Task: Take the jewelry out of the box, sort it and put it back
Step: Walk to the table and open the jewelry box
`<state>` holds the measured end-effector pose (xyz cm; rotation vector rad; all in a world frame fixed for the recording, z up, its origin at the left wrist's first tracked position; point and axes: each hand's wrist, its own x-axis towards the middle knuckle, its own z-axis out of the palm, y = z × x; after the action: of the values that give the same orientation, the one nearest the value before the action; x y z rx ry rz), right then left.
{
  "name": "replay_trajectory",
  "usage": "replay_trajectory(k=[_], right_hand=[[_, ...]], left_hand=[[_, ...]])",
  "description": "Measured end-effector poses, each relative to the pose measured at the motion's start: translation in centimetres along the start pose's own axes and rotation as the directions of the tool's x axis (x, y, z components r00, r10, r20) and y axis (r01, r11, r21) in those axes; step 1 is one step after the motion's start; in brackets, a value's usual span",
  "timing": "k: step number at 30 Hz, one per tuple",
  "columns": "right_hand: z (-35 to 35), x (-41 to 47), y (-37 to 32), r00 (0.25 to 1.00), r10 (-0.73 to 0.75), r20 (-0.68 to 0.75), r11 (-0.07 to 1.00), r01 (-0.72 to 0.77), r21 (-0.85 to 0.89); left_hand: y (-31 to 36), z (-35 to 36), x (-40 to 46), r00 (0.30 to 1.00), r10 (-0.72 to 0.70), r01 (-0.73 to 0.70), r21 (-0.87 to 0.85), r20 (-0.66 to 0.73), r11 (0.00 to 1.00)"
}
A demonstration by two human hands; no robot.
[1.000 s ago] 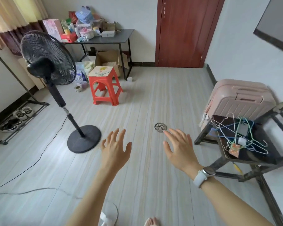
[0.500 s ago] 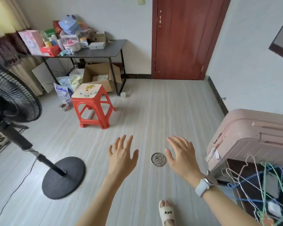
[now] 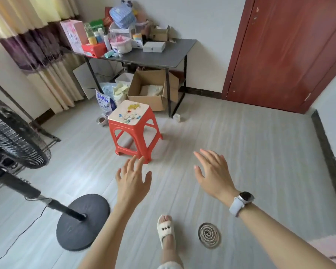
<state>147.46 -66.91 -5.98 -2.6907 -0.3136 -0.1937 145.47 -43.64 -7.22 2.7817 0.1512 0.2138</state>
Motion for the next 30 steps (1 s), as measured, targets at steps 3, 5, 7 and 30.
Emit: replay_trajectory(k=[3, 5, 7, 30], right_hand=[[3.2, 7.3, 0.9, 0.999, -0.016, 0.029, 1.000, 0.016, 0.001], [4.9, 12.9, 1.2, 0.999, -0.010, 0.052, 1.000, 0.010, 0.015], [6.0, 18.9, 1.0, 0.998, -0.002, 0.058, 1.000, 0.000, 0.031], [9.7, 71.6, 15.9, 0.996, 0.008, 0.091, 0.999, -0.012, 0.044]], left_hand=[[-2.2, 1.9, 6.8, 0.998, -0.059, 0.060, -0.016, 0.026, 0.998], [-3.2, 2.5, 12.3, 0.997, -0.069, 0.070, -0.037, 0.033, 0.997], [-3.9, 2.4, 18.3, 0.998, -0.062, 0.063, -0.049, 0.025, 0.997], [3.6, 13.8, 72.2, 0.982, -0.107, 0.121, -0.084, 0.157, 0.989]])
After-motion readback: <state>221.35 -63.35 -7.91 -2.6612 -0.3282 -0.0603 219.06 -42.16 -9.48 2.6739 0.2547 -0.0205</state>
